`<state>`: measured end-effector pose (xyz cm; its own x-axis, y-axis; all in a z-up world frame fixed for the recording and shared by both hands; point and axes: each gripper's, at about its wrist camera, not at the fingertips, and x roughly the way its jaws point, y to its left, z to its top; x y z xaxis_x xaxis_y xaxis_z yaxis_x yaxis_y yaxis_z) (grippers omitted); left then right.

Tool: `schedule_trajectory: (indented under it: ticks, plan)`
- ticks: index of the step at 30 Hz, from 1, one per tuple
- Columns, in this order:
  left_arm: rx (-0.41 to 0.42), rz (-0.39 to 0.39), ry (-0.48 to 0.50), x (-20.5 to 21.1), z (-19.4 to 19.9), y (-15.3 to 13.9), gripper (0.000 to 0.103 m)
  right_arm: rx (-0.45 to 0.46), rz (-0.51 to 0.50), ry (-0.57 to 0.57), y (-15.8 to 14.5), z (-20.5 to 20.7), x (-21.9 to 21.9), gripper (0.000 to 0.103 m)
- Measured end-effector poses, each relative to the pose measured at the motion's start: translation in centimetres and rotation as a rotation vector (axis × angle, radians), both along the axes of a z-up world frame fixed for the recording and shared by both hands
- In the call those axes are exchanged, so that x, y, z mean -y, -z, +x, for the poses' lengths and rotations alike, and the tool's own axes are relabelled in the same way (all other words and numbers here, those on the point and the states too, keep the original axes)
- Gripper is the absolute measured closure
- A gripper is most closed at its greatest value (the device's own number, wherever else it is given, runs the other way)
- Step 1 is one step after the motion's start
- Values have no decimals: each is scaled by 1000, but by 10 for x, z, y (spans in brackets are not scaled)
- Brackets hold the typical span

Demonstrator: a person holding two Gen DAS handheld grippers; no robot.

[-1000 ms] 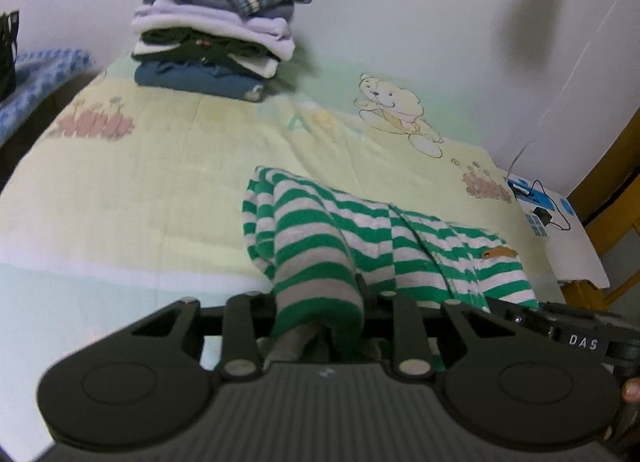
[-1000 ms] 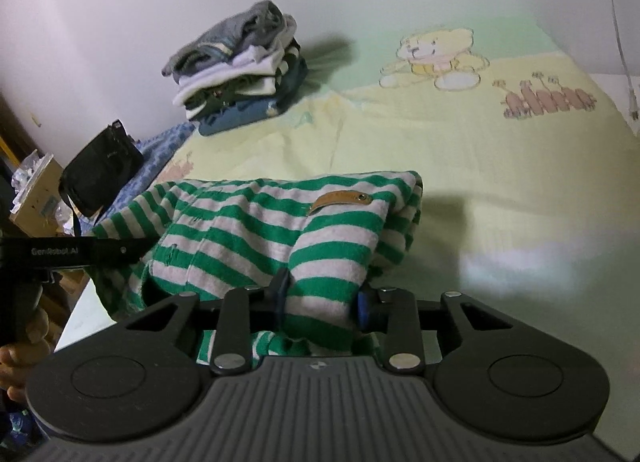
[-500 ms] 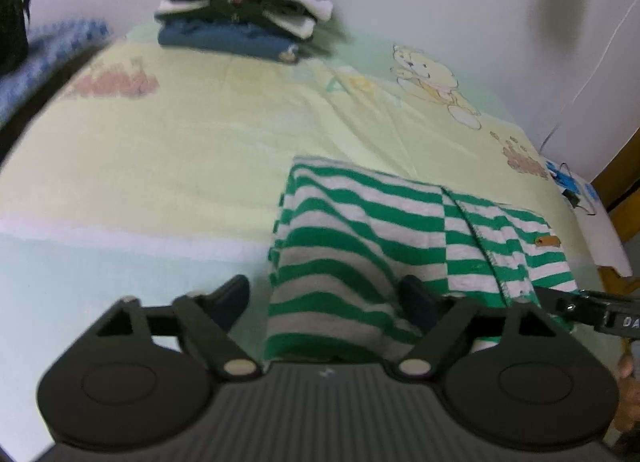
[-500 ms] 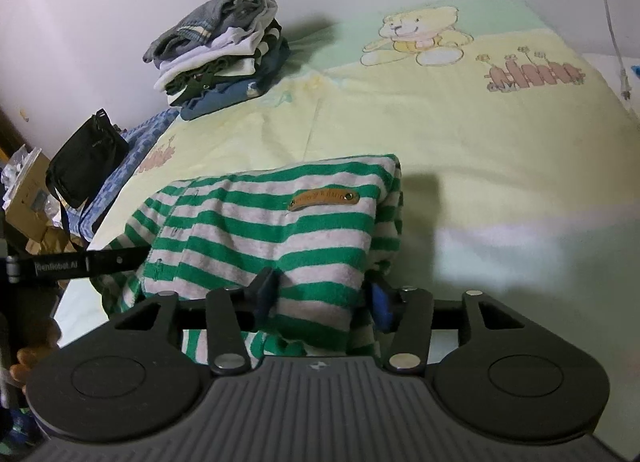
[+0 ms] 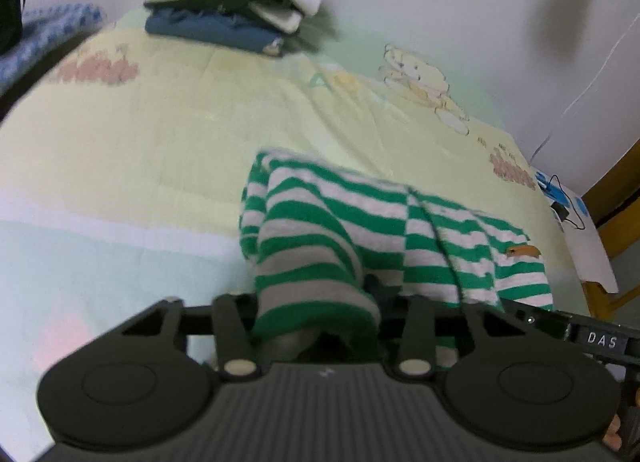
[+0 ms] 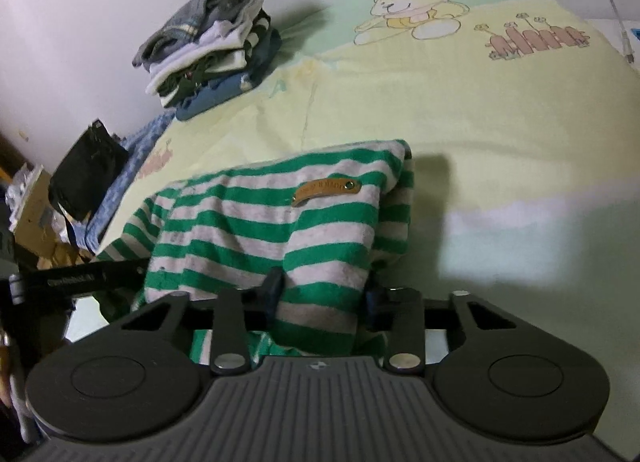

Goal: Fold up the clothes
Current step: 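Lift the folded shirt with both grippers and place it atop the clothes stack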

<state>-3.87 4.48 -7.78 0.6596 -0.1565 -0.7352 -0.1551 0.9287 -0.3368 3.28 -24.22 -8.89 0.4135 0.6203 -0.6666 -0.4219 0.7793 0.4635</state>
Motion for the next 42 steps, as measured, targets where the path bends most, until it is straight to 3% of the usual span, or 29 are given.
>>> schedule_trajectory:
  ticks: [3, 8, 13, 20, 25, 28, 32, 34, 38, 42]
  plan:
    - [42, 1, -6, -3, 3, -17, 77, 70, -3, -20, -14, -5, -6, 69]
    - [114, -1, -11, -24, 18, -48, 77, 119, 53, -29, -50, 13, -14, 70]
    - [181, 73, 27, -67, 56, -93, 77, 216, 75, -57, -100, 40, -44, 70]
    - [303, 191, 25, -172, 137, -171, 77, 317, 149, -44, -174, 100, -130, 70]
    - [337, 220, 0, -244, 203, -202, 77, 379, 197, -14, -207, 150, -197, 70]
    - [329, 248, -3, -288, 243, -203, 77, 390, 217, 19, -211, 181, -230, 70]
    - [323, 286, -6, -318, 285, -192, 77, 398, 209, 50, -203, 215, -264, 70]
    - [329, 263, 82, -317, 312, -194, 77, 403, 198, 64, -197, 231, -279, 70]
    - [230, 212, 96, -332, 344, -159, 76, 396, 132, 80, -171, 254, -300, 70]
    - [240, 303, 104, -324, 350, -136, 52, 362, 21, 79, -137, 269, -312, 69]
